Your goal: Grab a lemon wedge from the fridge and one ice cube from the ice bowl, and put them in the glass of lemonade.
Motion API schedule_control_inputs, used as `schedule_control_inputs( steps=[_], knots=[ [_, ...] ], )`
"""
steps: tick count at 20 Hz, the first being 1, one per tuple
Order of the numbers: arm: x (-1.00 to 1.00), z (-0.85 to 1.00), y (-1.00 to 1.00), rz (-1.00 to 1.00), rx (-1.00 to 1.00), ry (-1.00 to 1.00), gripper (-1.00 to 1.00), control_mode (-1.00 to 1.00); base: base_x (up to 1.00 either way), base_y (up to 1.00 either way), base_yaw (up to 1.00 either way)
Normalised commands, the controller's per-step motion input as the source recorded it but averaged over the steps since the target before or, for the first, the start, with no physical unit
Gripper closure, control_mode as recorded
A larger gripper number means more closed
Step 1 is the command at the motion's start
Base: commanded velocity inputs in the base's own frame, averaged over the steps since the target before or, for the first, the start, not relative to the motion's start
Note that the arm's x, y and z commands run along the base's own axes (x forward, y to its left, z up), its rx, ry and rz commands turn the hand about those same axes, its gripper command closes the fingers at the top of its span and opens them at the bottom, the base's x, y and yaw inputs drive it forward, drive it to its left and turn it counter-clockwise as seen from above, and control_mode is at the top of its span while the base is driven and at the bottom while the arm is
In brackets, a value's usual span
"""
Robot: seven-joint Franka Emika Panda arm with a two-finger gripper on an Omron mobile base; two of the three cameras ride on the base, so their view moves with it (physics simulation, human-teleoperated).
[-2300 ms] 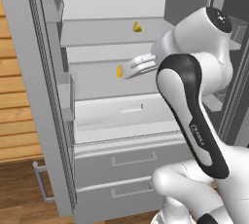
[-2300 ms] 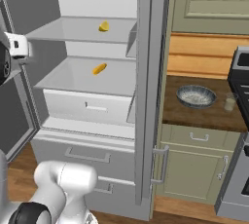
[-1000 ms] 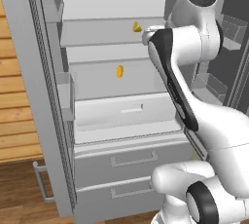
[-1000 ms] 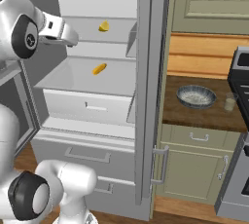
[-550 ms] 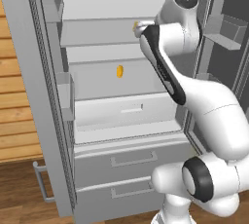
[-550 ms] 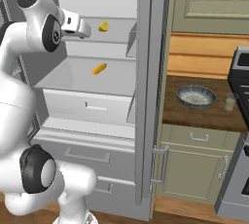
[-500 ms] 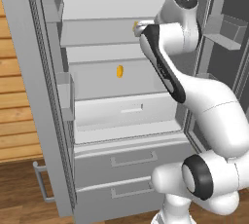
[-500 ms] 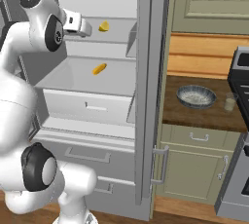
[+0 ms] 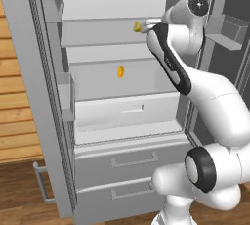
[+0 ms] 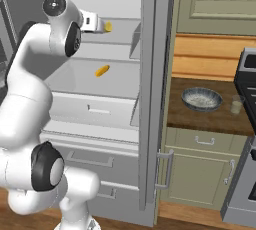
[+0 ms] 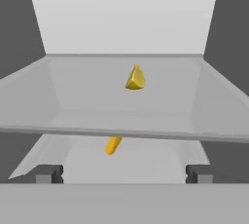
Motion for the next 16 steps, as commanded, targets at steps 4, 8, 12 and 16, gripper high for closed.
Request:
schedule_control_inputs(
  steps=[4,8,12,16],
  knots=[
    [0.53,0.02,0.00,0.00,0.00,0.00,-1.00,-1.00,0.00,0.00,0.00],
    [0.61,0.00,0.00,0.00,0.00,0.00,-1.00,-1.00,0.00,0.00,0.00],
    [0.60,0.00,0.00,0.00,0.00,0.00,-1.00,-1.00,0.00,0.00,0.00],
    [0.53,0.00,0.00,0.00,-0.01,0.01,-1.00,-1.00,0.00,0.00,0.00]
  ],
)
